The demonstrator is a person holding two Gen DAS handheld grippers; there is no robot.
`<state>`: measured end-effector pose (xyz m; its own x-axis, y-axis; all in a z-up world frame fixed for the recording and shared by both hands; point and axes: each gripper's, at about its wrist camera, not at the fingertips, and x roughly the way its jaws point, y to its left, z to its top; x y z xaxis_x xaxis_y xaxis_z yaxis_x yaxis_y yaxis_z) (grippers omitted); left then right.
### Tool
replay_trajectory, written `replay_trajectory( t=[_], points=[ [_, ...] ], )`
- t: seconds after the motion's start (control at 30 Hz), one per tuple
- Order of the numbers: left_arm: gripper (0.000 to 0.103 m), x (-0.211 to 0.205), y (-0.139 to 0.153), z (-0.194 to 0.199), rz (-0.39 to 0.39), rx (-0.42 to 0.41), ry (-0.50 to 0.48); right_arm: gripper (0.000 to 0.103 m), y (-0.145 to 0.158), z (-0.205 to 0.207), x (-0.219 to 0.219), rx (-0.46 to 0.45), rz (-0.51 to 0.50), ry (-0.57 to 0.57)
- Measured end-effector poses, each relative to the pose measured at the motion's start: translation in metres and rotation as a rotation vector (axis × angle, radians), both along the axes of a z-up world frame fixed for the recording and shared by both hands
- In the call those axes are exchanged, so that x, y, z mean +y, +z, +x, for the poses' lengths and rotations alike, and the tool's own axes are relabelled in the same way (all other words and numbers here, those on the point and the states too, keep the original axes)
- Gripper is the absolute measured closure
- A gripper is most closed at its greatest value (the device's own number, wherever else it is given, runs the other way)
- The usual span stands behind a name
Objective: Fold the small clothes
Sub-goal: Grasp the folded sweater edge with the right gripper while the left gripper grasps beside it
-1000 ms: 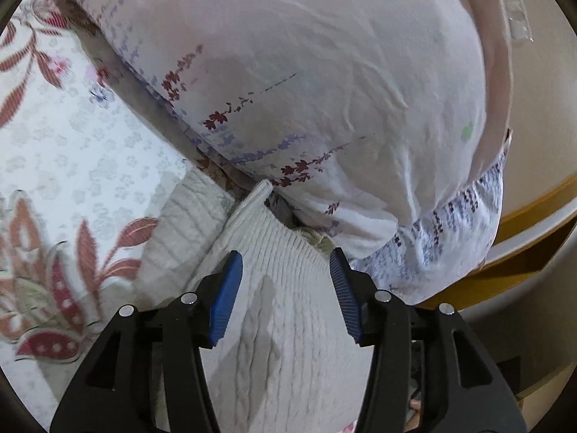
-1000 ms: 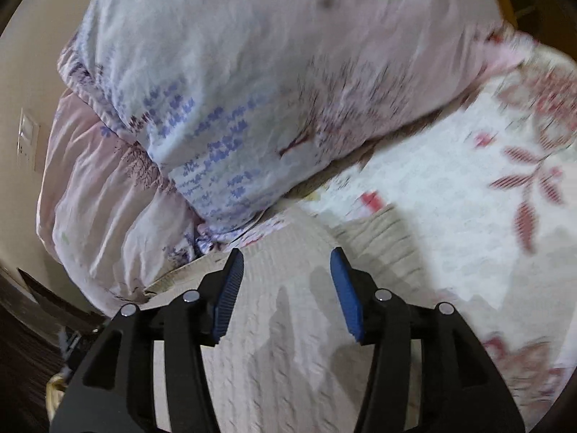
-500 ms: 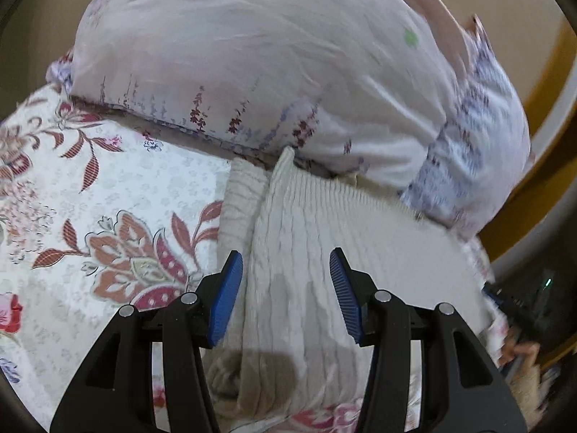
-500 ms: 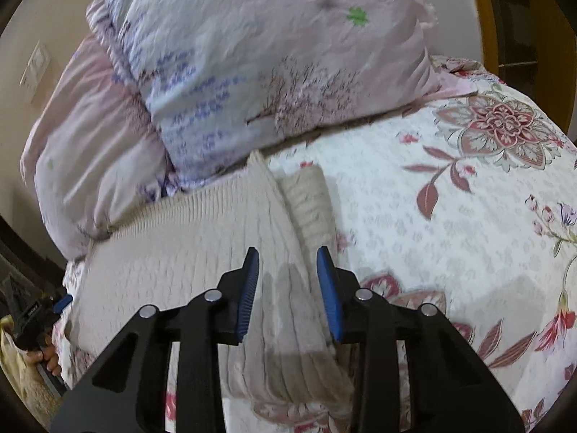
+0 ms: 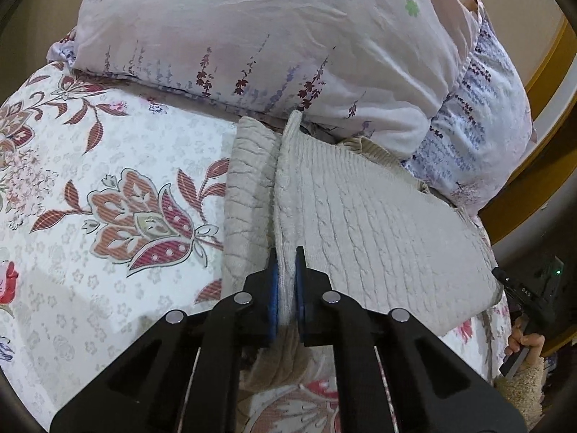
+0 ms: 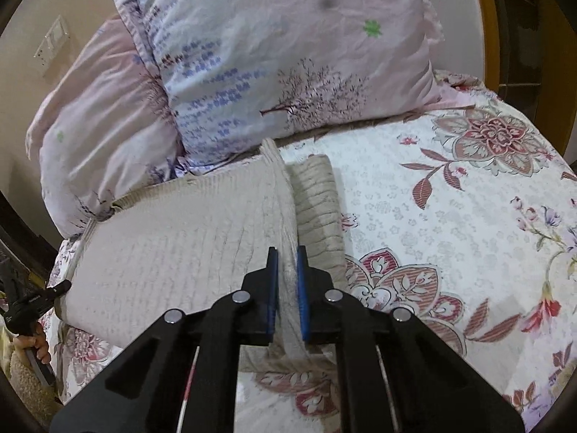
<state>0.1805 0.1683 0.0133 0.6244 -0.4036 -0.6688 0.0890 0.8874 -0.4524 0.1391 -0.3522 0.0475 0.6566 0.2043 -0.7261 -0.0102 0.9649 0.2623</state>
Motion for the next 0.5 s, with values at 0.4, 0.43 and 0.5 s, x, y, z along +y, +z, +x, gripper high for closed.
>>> replay_trajectory(
  t=[0.4,0.43,0.5],
  points=[
    [0.096,0.003,-0.001,-0.012,0.024,0.008,-0.038,0.094,-0.020,-0.017,0.005,0.098,-0.121,-0.055],
    [0.096,0.003,-0.003,-0.010,0.029,0.016,-0.038,0.094,-0.025,-0.016,0.005,0.113,-0.136,-0.061],
    [0.096,0.000,-0.007,-0.006,0.045,0.025,-0.039,0.094,-0.028,-0.016,0.009,0.112,-0.162,-0.067]
  ],
)
